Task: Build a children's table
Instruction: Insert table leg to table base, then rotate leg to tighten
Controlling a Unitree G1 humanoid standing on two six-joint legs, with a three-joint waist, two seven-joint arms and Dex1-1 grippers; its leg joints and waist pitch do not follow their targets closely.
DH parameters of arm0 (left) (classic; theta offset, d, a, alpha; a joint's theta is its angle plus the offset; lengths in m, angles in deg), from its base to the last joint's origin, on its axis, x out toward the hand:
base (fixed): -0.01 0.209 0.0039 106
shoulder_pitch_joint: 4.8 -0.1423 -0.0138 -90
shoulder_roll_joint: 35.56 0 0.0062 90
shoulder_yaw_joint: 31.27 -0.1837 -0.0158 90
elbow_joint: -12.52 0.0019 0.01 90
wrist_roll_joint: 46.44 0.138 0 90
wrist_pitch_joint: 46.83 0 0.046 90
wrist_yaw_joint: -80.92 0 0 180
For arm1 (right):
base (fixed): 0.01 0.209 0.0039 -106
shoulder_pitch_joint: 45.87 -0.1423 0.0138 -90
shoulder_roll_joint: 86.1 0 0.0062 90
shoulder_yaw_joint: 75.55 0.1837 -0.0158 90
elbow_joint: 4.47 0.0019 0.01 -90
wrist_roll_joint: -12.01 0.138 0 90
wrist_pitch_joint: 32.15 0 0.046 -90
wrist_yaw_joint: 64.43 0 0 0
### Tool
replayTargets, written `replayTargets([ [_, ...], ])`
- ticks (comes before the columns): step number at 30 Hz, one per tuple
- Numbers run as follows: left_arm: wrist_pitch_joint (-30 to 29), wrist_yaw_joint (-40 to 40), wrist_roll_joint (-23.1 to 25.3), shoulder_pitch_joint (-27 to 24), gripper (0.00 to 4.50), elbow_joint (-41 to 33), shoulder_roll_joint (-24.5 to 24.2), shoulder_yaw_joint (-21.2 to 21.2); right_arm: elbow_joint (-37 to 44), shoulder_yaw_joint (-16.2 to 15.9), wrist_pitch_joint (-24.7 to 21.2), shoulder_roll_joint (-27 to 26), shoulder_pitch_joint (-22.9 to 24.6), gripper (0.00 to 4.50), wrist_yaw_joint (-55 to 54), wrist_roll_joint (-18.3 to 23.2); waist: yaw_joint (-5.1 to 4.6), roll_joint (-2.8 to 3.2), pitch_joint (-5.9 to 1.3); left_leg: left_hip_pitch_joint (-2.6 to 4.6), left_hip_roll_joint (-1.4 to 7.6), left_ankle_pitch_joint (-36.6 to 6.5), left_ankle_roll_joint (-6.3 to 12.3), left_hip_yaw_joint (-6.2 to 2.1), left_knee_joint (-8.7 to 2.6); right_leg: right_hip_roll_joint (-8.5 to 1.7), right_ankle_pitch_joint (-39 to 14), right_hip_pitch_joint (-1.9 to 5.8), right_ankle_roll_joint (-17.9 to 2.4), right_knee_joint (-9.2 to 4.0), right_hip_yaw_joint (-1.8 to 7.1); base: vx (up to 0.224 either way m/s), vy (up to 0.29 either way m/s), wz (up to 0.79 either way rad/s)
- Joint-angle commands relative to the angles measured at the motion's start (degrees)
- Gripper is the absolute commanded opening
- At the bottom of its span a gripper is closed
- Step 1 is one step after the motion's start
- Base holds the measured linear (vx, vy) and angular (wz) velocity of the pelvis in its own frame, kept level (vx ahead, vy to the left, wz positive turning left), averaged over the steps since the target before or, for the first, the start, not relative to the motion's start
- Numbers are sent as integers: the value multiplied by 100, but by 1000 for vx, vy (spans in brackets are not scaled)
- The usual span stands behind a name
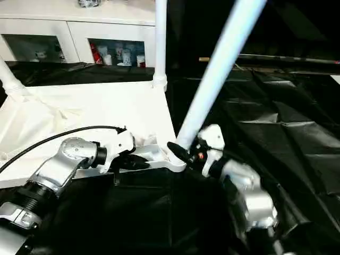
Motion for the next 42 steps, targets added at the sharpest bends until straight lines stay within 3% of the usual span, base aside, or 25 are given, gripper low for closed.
replayTargets([
  [1,91,-71,-30,57,0,-140,-78,140,-319,-259,-567,199,188,191,330,-114,11,-64,-318,38,258,-927,171,-142,-467,-472,-1551,250,-1006,-519,287,0,0,0],
  [5,214,182,-23,133,0,-63,-94,27,-805,-395,-436,280,9,191,687,-249,22,-65,-336,25,260,-784,218,-136,-452,-476,-1234,258,-1121,-485,279,0,0,0],
  [6,220,194,-24,135,0,-63,-94,22,-825,-395,-428,278,2,191,697,-248,18,0,-344,42,265,-810,196,-134,-451,-471,-1149,249,-1172,-492,275,0,0,0],
  [7,240,238,-28,140,0,-67,-94,6,-882,-397,-414,276,-23,191,730,-235,17,-21,-337,42,264,-854,175,-135,-456,-461,-1094,257,-1200,-486,276,0,0,0],
  [13,547,618,1,247,0,-15,-128,-179,-1200,-724,-111,362,-113,191,1225,-405,5,-15,-319,59,275,-1152,98,-153,-486,-480,-1464,257,-1162,-527,275,0,0,0],
  [18,835,762,72,331,0,94,-127,-271,-1359,-845,-49,386,-77,191,1537,-440,-11,-12,-327,93,283,-1301,36,-159,-512,-469,-1363,258,-1210,-532,271,0,0,0],
  [22,1108,1183,1,372,0,132,-161,-357,-1582,-937,121,452,-53,191,1877,-507,-2,-2,-318,175,301,-1570,-18,-157,-559,-487,-1489,263,-1258,-584,259,0,0,0],
  [25,1193,1502,-85,306,0,2,-230,-431,-1542,-997,175,492,-19,191,2021,-485,6,5,-358,158,317,-1318,13,-158,-565,-474,-865,301,-1386,-515,251,0,0,0],
  [27,1190,1503,-89,291,0,-28,-235,-434,-1537,-991,213,495,-5,191,2024,-482,3,-3,-358,156,314,-1304,22,-152,-565,-473,-738,309,-1453,-505,247,0,0,0],
  [31,1216,1518,-141,292,0,6,-214,-411,-1530,-953,291,495,52,191,2044,-471,1,-22,-345,162,316,-1488,-24,-157,-577,-487,-1087,307,-1407,-541,253,0,0,0],
  [42,1237,1644,-193,320,0,83,-179,-357,-1663,-875,554,436,188,191,2047,-575,1,-1,-338,170,324,-1613,-57,-162,-600,-479,-1100,292,-1406,-550,256,0,0,0],
])
